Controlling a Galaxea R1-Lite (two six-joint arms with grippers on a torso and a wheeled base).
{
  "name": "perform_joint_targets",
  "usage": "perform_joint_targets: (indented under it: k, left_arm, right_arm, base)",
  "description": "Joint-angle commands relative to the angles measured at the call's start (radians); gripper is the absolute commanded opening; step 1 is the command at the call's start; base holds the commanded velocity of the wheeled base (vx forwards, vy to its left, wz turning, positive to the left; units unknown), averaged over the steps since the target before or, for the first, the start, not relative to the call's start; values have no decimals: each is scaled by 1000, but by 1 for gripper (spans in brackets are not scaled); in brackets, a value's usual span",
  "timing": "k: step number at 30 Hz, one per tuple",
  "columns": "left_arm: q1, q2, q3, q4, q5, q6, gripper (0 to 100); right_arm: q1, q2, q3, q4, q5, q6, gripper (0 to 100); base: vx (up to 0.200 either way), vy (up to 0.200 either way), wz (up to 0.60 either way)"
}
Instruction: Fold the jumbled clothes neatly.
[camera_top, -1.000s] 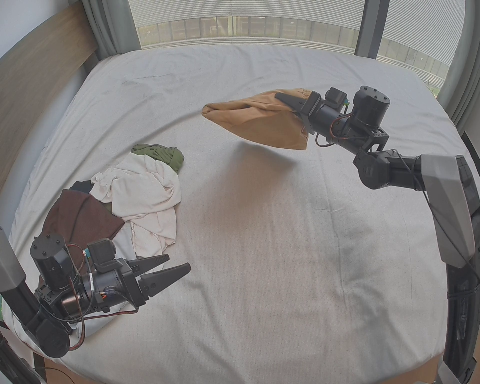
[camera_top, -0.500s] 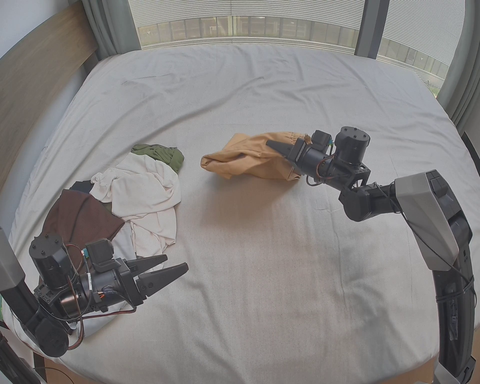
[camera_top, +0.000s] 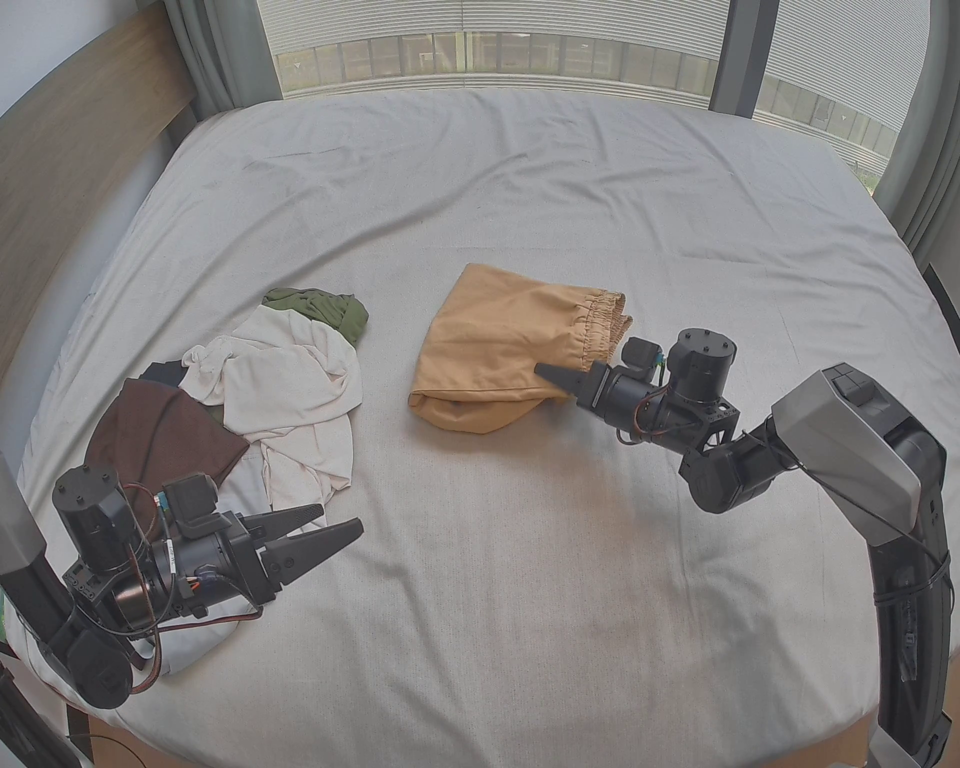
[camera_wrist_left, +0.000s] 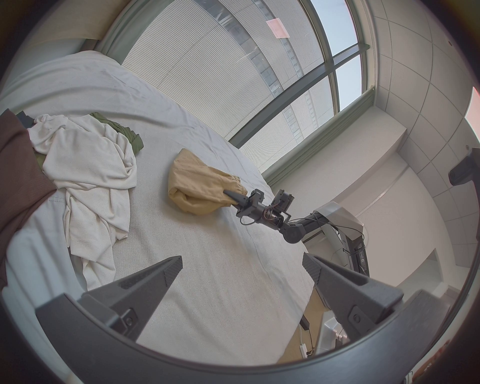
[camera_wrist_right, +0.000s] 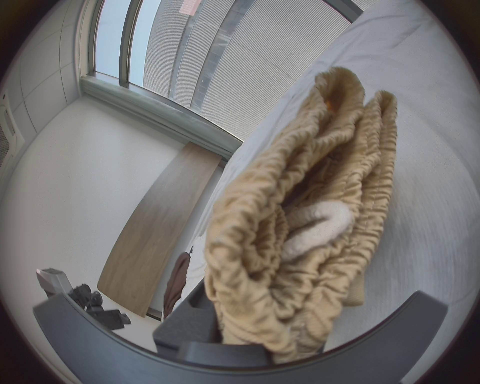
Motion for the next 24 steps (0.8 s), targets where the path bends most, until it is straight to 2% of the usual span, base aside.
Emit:
perform_joint_targets:
  k: [1, 4, 5, 10, 12, 18, 19, 24]
  left_arm:
    - [14, 3, 0, 0, -6, 0, 100]
    - [14, 3, -2, 0, -6, 0, 100]
    - [14, 2, -3, 0, -6, 0, 100]
    - [14, 3, -3, -2, -6, 0, 100]
    - [14, 2, -3, 0, -6, 0, 100]
    - [16, 3, -7, -2, -4, 1, 100]
    - [16, 2, -7, -2, -4, 1, 100]
    - [7, -14, -20, -2, -4, 0, 100]
  right_arm:
    - [1, 9, 67, -16, 0, -33, 0]
    - [-1, 9, 92, -17, 0, -44, 0]
    - [-1, 9, 110, -23, 0, -56, 100]
    - [-5, 5, 121, -53, -18, -67, 100]
    - [-10, -17, 184, -54, -49, -105, 100]
    - [-57, -153, 397, -73, -75, -211, 100]
    - [-82, -219, 489, -119, -99, -231, 100]
    - [-143, -393, 711, -275, -99, -237, 100]
  base:
    - [0, 0, 0]
    - [0, 0, 0]
    - [0, 0, 0]
    - [0, 0, 0]
    - [0, 0, 0]
    - [0, 0, 0]
    - [0, 0, 0]
    - [0, 0, 0]
